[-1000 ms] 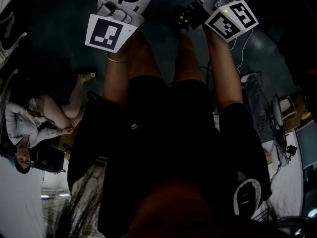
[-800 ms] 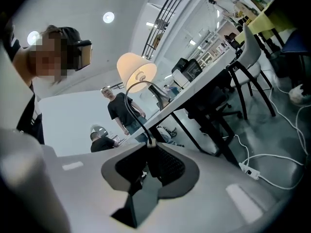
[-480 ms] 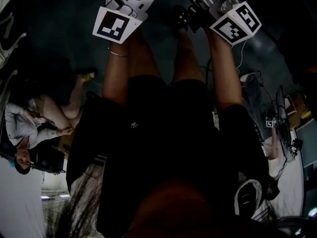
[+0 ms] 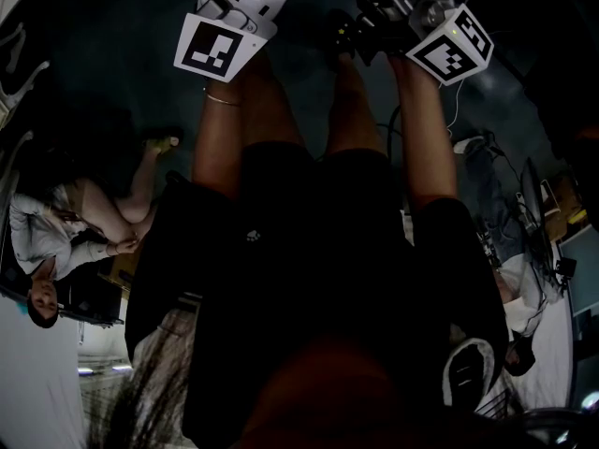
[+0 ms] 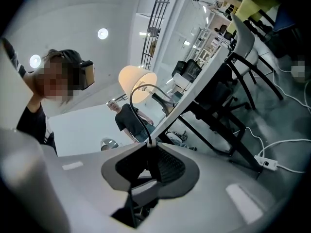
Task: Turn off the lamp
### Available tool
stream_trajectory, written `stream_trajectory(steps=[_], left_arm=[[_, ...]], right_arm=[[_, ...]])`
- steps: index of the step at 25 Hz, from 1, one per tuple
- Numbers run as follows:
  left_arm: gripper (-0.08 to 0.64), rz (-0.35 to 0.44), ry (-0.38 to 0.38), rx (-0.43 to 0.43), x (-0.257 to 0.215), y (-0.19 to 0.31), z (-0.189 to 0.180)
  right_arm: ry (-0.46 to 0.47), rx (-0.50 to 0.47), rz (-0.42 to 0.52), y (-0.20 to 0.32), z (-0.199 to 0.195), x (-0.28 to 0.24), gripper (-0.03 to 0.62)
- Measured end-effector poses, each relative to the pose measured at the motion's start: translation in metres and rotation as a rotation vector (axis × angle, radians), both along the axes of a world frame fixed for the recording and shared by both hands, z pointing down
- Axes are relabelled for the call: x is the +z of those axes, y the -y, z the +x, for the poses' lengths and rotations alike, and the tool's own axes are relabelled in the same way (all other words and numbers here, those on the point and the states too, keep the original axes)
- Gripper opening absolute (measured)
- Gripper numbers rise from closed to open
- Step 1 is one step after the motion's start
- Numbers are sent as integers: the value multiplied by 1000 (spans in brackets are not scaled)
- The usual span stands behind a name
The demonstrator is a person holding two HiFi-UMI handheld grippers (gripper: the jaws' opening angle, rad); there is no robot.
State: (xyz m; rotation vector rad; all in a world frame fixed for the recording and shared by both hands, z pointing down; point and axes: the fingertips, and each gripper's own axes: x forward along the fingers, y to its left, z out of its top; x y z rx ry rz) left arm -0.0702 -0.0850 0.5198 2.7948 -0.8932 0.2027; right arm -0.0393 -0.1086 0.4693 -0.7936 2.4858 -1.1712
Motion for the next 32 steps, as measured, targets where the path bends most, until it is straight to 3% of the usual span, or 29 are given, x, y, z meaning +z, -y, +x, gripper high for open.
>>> stream_trajectory(steps=[9,26,32], left_arm=[[18,6,26,34,2,-4,0],[18,-3,51,80,1,-12,7],[18,-6,44,91,0,-12,11]], right_arm=[[-18,5,69,1,-4,1,67],[48,46,36,3,2,6,71],[-6,26,42,0,0,11,77]])
